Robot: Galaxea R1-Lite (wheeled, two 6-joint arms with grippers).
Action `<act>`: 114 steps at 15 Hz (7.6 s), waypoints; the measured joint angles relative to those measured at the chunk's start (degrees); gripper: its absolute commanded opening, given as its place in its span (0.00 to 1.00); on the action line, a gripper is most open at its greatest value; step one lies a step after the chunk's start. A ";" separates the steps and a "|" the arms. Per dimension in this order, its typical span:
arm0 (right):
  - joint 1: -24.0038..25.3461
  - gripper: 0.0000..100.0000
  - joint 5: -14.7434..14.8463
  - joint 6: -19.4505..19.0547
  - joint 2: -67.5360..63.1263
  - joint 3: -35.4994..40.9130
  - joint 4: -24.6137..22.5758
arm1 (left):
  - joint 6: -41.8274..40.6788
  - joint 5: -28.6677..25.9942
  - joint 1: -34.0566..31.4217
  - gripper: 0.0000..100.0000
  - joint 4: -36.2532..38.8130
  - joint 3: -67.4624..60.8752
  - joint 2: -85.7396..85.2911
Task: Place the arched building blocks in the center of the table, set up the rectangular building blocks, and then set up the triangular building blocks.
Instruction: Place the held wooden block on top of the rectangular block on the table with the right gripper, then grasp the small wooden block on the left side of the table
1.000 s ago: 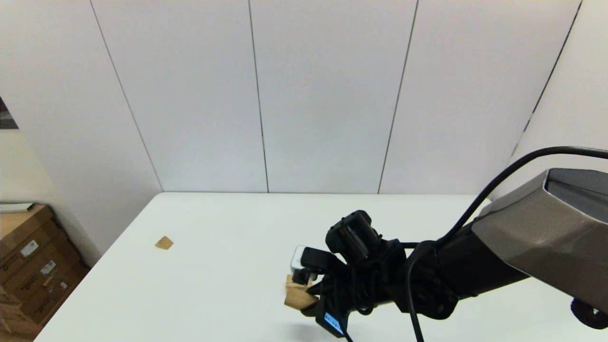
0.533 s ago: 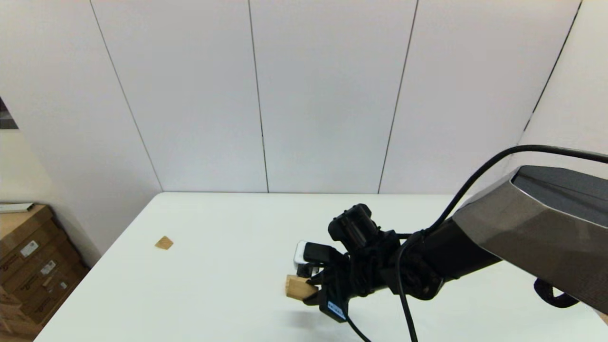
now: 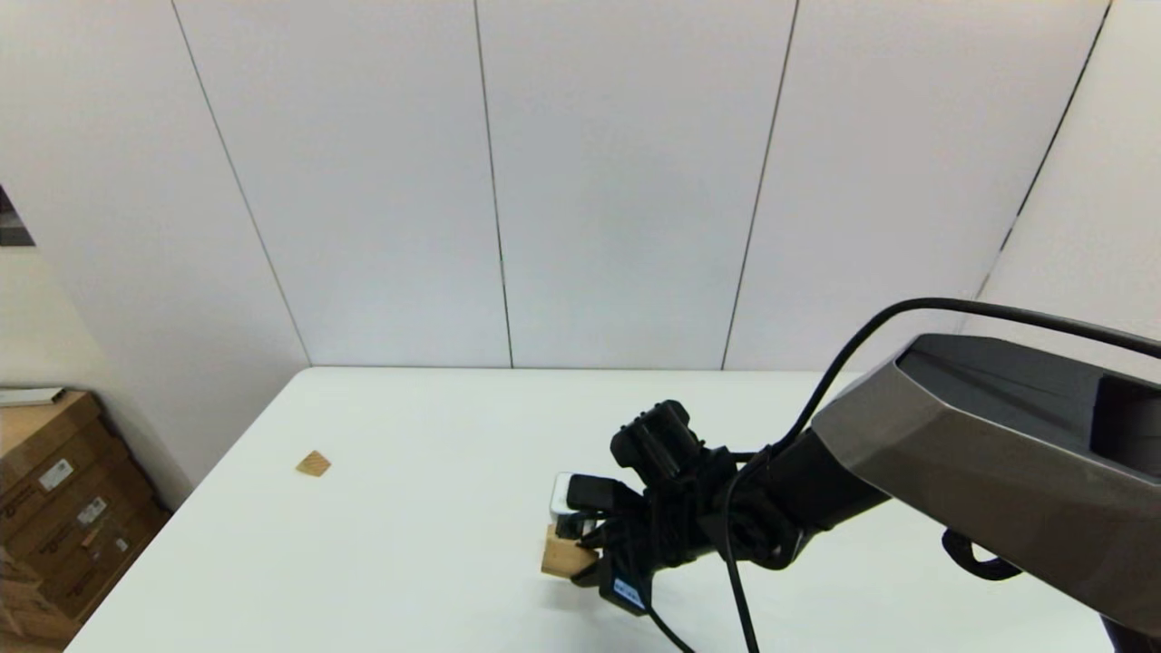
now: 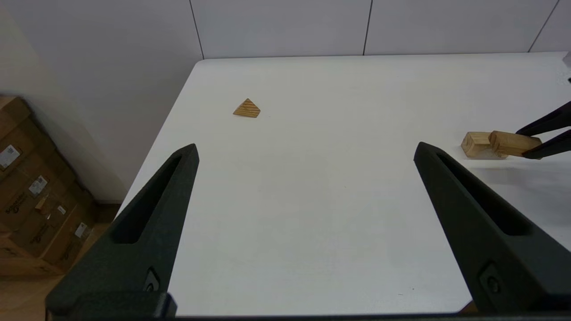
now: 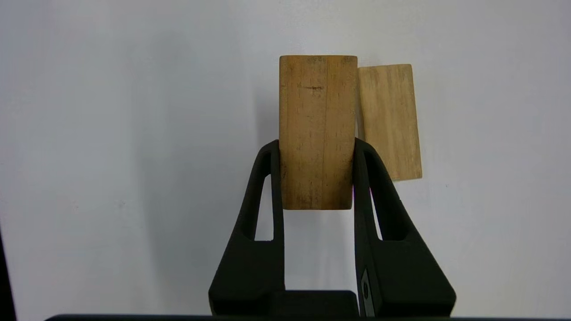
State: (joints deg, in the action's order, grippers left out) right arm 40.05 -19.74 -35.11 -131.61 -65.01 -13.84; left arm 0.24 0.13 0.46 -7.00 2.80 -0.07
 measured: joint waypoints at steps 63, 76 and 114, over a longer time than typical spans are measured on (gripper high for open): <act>-3.04 0.00 -0.10 -4.13 -6.35 -14.81 11.89 | 0.00 0.02 0.00 1.00 0.02 0.02 0.00; -2.58 1.00 -0.10 -4.19 -6.38 -15.08 12.13 | -0.02 0.02 0.00 1.00 0.00 0.00 0.00; -37.30 1.00 31.98 17.05 114.14 39.55 34.97 | 0.00 0.02 0.00 1.00 0.00 0.00 0.00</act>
State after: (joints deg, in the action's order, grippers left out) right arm 2.74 12.24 -18.05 -17.47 -25.47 21.14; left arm 0.24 0.16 0.46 -7.00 2.80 -0.07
